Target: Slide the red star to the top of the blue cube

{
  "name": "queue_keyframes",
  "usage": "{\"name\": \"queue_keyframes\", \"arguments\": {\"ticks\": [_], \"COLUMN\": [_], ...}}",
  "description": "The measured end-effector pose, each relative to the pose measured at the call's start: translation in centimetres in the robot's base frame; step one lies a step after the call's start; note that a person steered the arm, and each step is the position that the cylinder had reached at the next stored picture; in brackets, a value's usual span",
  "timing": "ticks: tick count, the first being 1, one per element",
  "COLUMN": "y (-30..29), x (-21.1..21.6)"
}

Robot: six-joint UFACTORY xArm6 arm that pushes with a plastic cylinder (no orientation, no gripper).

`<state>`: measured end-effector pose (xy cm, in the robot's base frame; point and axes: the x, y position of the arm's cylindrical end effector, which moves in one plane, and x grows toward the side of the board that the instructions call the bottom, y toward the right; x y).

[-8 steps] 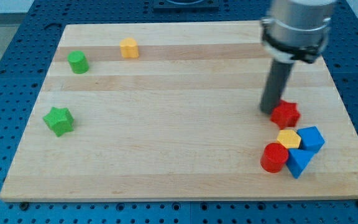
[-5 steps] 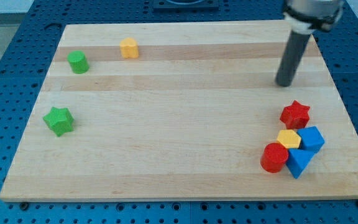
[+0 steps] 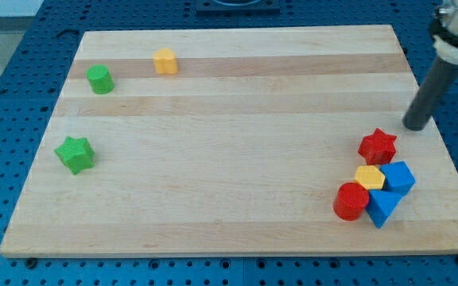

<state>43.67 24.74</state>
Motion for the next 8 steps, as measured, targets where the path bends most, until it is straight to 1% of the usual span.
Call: {"name": "queue_keyframes", "arguments": {"ticks": [1, 2, 5, 8], "y": [-3.4, -4.6, -4.6, -4.6], "x": [0.0, 0.0, 2.6, 3.7]}}
